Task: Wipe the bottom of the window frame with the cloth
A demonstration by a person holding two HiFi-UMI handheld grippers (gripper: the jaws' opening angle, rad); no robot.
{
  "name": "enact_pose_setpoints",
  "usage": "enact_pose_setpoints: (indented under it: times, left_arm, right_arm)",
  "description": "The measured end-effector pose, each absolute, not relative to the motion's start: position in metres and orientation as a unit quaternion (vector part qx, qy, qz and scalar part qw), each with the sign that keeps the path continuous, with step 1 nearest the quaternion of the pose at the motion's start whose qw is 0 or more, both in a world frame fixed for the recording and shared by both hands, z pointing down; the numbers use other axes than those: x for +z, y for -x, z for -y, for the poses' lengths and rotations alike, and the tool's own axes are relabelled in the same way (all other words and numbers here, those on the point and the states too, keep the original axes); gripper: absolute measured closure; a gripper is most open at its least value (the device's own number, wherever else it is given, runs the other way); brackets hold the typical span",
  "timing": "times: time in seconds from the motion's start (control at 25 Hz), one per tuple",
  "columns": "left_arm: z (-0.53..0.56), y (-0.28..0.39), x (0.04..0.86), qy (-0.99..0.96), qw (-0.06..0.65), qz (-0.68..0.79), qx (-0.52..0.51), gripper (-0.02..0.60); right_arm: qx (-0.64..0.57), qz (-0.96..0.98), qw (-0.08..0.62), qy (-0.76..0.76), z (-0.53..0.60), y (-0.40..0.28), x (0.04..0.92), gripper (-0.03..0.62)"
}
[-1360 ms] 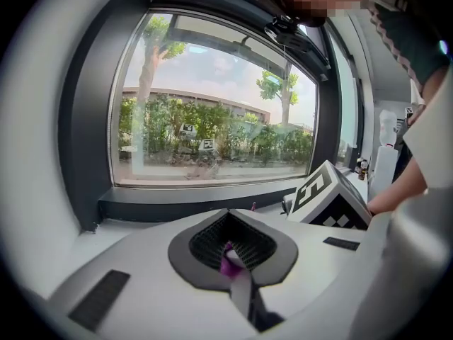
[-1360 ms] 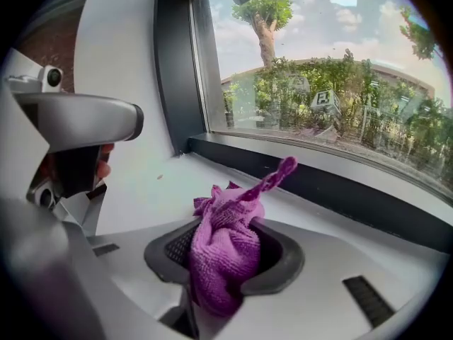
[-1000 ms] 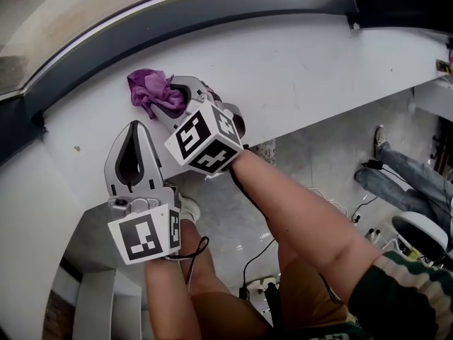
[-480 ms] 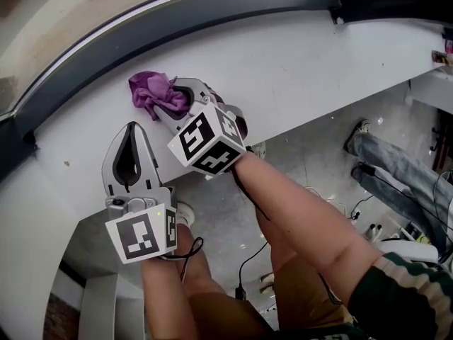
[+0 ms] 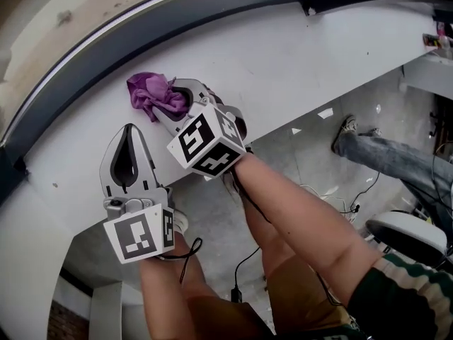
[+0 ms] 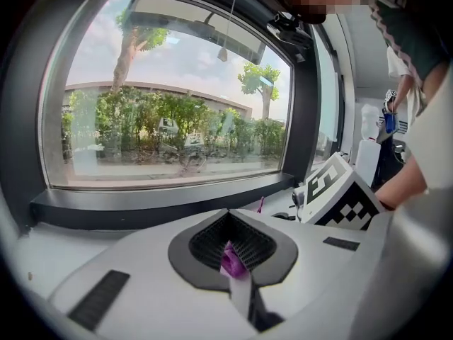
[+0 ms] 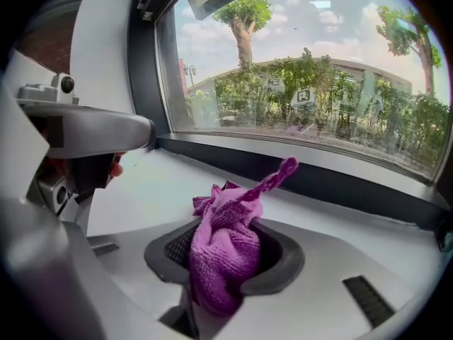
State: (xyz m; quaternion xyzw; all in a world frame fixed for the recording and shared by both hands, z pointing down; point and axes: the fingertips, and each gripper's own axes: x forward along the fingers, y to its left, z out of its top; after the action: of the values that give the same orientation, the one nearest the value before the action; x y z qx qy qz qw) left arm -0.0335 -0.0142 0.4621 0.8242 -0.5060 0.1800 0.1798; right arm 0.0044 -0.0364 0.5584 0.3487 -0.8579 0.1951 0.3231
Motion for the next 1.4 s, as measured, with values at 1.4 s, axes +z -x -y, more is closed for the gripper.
enact_pose_setpoints:
  times: [1.4]
  left_arm:
    - [0.025, -0.195, 0.476, -0.885, 0.170, 0.395, 0.181, 0.578]
  right_arm:
    - [0.199, 0.798, 0.330, -0.464, 0.049, -0.269, 0.557, 0.442]
